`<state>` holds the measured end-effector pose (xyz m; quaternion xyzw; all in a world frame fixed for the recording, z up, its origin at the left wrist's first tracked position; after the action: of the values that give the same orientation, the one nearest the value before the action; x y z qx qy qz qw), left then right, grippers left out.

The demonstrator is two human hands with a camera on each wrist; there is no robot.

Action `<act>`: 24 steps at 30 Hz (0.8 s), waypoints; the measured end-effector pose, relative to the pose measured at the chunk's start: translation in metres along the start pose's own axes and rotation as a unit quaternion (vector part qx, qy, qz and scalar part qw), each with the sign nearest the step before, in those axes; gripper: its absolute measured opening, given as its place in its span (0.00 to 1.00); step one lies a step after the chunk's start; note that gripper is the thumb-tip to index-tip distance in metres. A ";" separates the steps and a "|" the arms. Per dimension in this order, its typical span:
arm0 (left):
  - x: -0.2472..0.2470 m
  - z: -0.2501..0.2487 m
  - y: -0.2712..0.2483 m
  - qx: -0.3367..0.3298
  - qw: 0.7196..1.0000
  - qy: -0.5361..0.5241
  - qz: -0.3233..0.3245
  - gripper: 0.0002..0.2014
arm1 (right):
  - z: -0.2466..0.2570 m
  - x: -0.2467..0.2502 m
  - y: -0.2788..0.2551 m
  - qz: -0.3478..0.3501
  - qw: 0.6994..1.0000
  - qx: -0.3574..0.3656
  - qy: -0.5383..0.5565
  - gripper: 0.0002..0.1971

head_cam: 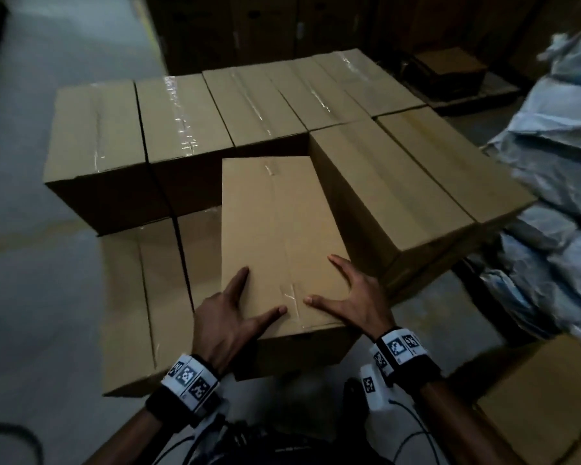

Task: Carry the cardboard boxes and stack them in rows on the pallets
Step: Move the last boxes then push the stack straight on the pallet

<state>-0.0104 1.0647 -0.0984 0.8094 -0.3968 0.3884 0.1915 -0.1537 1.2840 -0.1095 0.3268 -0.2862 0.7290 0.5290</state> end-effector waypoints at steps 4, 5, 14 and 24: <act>-0.052 -0.041 -0.004 0.046 0.998 0.010 -0.044 0.55 | -0.051 0.021 0.050 0.033 0.999 0.035 -0.005 0.54; -0.064 -0.053 -0.003 0.057 0.997 0.012 -0.053 0.56 | -0.061 0.028 0.062 0.038 0.998 0.047 -0.007 0.54; -0.135 -0.087 0.001 0.130 0.988 0.016 -0.076 0.60 | -0.109 0.035 0.111 0.057 0.995 0.079 -0.018 0.47; -0.158 -0.054 -0.023 0.073 0.992 -0.011 0.102 0.70 | -0.168 0.047 0.089 0.182 0.946 0.232 -0.136 0.56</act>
<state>-0.0788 1.1904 -0.1881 0.7805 -0.4505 0.4247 0.0871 -0.2792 1.4152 -0.1834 0.4793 -0.2328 0.8075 0.2531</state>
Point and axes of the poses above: each hand's wrist, its own y-axis towards the middle knuckle, its own x-axis out of the back of the hand, z = x × y, the point moved 1 cm from there along y, towards the middle knuckle, and after that the axes turned 14 degrees about -z, right-handed, at the moved point
